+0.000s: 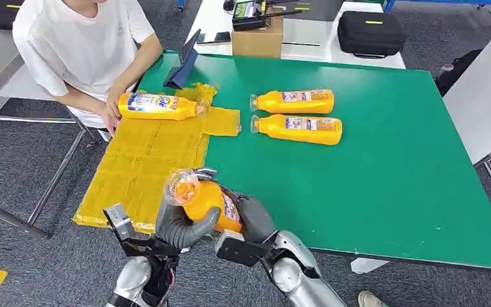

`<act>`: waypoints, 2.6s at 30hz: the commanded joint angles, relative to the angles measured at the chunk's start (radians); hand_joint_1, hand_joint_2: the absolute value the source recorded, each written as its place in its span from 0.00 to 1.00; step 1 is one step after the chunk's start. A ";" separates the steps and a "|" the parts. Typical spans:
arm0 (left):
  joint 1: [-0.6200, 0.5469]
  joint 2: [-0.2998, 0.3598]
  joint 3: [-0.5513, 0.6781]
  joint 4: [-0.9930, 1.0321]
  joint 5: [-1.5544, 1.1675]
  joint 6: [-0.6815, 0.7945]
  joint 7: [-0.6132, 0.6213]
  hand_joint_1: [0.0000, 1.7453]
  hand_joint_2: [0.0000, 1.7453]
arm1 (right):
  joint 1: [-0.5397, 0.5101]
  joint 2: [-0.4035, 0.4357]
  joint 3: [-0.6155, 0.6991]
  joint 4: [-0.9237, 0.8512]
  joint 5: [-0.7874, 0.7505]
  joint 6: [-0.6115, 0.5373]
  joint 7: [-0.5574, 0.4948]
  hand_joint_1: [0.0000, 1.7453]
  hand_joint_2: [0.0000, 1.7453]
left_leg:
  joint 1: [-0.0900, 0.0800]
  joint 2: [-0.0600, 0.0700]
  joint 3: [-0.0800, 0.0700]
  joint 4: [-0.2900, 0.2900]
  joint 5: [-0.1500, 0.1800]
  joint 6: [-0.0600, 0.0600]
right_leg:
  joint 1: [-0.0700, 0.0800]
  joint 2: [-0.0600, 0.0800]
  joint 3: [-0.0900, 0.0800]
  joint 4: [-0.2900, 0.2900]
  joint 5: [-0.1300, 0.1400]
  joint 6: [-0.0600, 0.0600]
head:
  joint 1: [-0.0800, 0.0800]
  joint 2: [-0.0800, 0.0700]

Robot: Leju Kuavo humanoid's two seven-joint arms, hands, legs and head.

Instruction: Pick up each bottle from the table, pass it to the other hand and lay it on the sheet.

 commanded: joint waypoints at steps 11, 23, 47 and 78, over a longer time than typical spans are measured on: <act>-0.032 0.004 -0.032 0.145 0.265 -0.201 0.127 1.00 1.00 | 0.000 -0.003 0.053 -0.131 -0.044 -0.079 -0.121 1.00 1.00 | 0.000 0.003 0.003 0.000 -0.002 -0.001 | 0.000 0.002 0.002 0.000 -0.001 -0.001 | 0.000 0.000; -0.039 -0.006 -0.015 0.134 0.303 -0.183 0.131 1.00 1.00 | 0.001 -0.001 0.040 -0.132 -0.058 -0.085 -0.124 1.00 1.00 | 0.000 0.004 0.006 0.000 -0.003 -0.001 | 0.000 0.003 0.005 0.001 -0.002 -0.002 | 0.000 0.000; -0.097 0.036 0.130 0.054 0.351 -0.062 0.134 1.00 1.00 | 0.038 -0.001 -0.008 -0.117 -0.077 -0.178 -0.139 0.00 0.00 | 0.001 0.003 0.004 -0.001 -0.001 -0.001 | 0.001 0.001 0.003 -0.001 -0.001 -0.002 | 0.000 0.000; -0.343 0.158 0.240 0.206 -0.501 0.362 0.058 1.00 1.00 | 0.040 0.009 -0.039 -0.140 -0.097 -0.173 -0.166 0.00 0.00 | 0.001 0.001 0.002 -0.001 0.000 -0.001 | 0.001 -0.001 0.002 0.000 0.000 -0.001 | 0.000 0.000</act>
